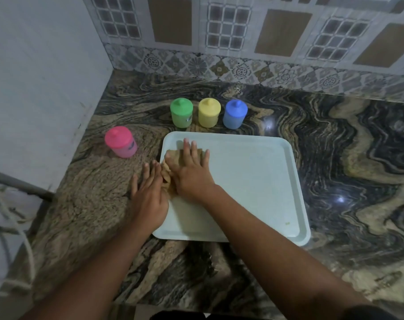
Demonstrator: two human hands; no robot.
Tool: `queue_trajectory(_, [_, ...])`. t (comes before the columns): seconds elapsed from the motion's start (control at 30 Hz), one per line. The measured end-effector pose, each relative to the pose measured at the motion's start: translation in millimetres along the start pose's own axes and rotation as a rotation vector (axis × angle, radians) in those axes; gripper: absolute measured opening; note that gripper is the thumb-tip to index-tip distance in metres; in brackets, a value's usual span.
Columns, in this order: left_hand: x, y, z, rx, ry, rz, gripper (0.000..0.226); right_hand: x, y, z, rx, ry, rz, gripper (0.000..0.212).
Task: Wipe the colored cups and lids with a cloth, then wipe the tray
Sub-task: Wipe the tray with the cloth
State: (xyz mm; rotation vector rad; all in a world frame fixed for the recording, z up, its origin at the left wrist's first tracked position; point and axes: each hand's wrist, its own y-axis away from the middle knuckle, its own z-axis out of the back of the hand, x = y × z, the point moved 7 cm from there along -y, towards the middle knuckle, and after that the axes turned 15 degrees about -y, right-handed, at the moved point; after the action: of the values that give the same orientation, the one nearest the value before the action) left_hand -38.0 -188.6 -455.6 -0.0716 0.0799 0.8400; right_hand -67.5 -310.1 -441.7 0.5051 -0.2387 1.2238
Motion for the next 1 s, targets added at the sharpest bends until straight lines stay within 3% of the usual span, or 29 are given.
queue_trajectory(0.1, [-1.4, 1.3, 2.0, 0.011, -0.013, 0.018, 0.065, -1.3, 64.8, -13.0, 0.088, 0.01, 0.17, 0.061])
queue_trajectory(0.17, [-2.7, 1.1, 2.4, 0.014, -0.025, 0.019, 0.063, -17.7, 90.9, -14.8, 0.094, 0.019, 0.172, 0.062])
queue_trajectory(0.33, [-4.2, 1.3, 1.3, 0.044, -0.055, 0.007, 0.063, -53.7, 44.4, 12.0, -0.06, 0.022, -0.194, 0.059])
queue_trajectory(0.43, [-4.2, 1.3, 0.4, 0.044, -0.064, 0.004, 0.064, -34.4, -18.4, 15.3, -0.089, -0.036, -0.281, 0.062])
queue_trajectory(0.57, [-2.9, -0.4, -1.5, 0.046, -0.072, 0.045, 0.065, 3.4, -18.4, -9.8, -0.055, -0.051, -0.078, 0.069])
queue_trajectory(0.67, [-3.0, -1.5, -2.5, 0.068, -0.073, 0.066, 0.071, -5.5, 48.2, -29.9, -0.001, -0.043, 0.048, 0.069])
queue_trajectory(0.73, [-2.4, -1.6, -0.8, 0.054, -0.066, 0.079, 0.068, -21.8, 106.5, -33.7, -0.037, -0.055, 0.036, 0.065])
queue_trajectory(0.9, [-4.7, -0.3, -2.1, 0.075, -0.054, 0.064, 0.065, -139.2, 204.8, 8.2, -0.187, 0.026, -0.454, 0.067])
queue_trajectory(1.0, [-6.0, 0.3, -1.9, 0.068, -0.079, 0.024, 0.065, -180.4, 178.6, 37.8, -0.223, 0.071, -0.602, 0.068])
